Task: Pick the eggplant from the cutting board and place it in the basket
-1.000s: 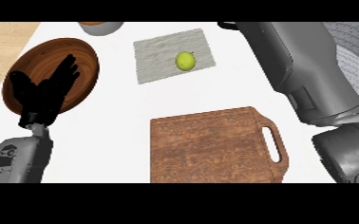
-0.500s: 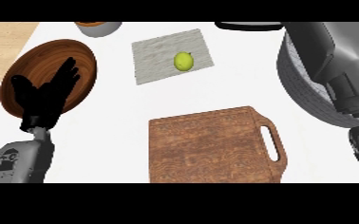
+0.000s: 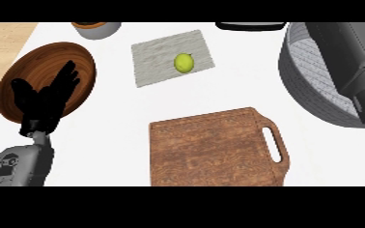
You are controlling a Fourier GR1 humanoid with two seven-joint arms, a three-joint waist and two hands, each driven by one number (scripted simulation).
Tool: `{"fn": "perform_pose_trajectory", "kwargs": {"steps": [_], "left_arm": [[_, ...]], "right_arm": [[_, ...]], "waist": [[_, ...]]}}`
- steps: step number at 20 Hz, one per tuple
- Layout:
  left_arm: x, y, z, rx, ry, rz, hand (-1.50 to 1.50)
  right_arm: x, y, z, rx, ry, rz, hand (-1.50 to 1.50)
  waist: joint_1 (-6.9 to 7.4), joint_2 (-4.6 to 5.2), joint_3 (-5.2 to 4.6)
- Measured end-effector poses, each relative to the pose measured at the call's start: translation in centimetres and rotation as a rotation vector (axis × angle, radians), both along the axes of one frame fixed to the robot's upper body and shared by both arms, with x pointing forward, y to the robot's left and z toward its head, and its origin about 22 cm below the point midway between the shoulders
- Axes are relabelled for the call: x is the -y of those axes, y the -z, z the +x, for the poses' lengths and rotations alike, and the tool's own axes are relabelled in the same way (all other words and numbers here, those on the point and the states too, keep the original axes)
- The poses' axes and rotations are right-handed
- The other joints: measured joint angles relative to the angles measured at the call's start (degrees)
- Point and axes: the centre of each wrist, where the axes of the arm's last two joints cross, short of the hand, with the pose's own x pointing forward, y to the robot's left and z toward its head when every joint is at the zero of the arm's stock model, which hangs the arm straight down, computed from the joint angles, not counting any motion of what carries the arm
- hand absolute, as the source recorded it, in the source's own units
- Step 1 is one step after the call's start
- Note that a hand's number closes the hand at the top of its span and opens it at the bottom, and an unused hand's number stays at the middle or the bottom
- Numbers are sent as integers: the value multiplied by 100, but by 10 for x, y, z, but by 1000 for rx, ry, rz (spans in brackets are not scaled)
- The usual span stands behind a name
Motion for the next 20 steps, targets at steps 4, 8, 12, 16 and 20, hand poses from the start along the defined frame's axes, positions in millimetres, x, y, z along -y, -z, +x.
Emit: {"fn": "perform_pose_trajectory", "kwargs": {"steps": [4, 8, 12, 16, 20], "left_arm": [[-5, -3, 2, 0, -9, -2, 0], [-1, 0, -1, 2, -8, 1, 0], [-5, 4, -6, 2, -7, 4, 0], [2, 3, -3, 1, 0, 2, 0], [4, 1, 2, 8, -2, 0, 0]], "right_arm": [[16, 21, -5, 4, 9, 38, 150], [36, 38, -11, 16, 51, 42, -150], [58, 55, -19, 38, 129, 73, -150], [68, 63, -23, 54, 145, 88, -150], [75, 65, -27, 101, 114, 91, -150]], "waist": [[-30, -11, 2], [-40, -13, 0], [-36, -14, 1], [-10, -4, 5], [-19, -7, 4]]}}
